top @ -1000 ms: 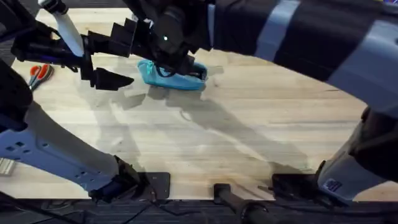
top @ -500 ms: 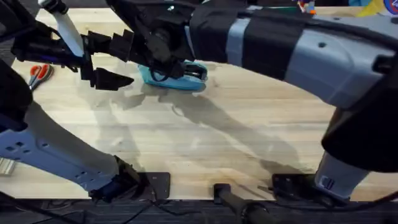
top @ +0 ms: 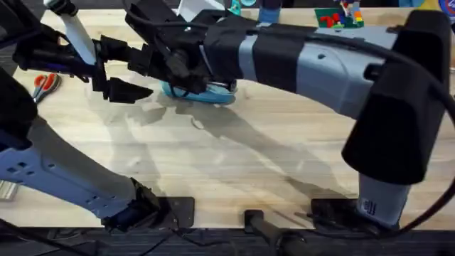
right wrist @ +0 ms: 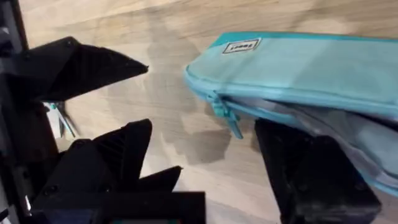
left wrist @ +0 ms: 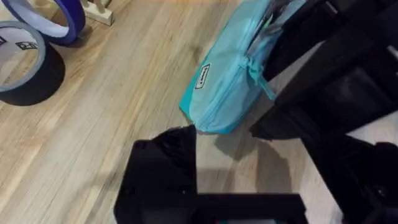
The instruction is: Unzip the bag, pick up the pens from the table one at a time and place them inside, then zip the bag closed.
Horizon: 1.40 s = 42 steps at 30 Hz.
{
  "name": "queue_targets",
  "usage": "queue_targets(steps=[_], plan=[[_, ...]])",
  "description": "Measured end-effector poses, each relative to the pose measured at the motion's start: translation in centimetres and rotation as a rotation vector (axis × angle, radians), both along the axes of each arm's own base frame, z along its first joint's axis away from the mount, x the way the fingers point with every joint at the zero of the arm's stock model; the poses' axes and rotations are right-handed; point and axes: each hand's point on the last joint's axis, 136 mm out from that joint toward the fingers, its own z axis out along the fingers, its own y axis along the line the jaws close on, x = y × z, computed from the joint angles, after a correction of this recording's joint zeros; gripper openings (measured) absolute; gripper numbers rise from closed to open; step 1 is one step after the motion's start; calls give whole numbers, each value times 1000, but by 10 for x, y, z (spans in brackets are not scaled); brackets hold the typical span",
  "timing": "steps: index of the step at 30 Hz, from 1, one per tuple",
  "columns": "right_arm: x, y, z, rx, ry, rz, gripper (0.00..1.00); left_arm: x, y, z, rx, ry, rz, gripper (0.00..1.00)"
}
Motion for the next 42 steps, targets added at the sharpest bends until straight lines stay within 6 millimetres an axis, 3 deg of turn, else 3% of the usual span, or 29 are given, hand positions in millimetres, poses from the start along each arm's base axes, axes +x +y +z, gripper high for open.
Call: queue_targets(steps=[15, 29, 33, 42], plan=[[13, -9, -1, -30, -45, -52, 963, 0, 0, 0, 0, 0, 0, 995], [21, -10, 4, -28, -84, -76, 679, 0, 0, 0, 0, 0, 0, 995], [21, -10, 4, -30, -85, -78, 504, 0, 0, 0, 0, 0, 0, 995], [21, -17, -1, -54, -70, -84, 230, 0, 0, 0, 0, 0, 0, 995]])
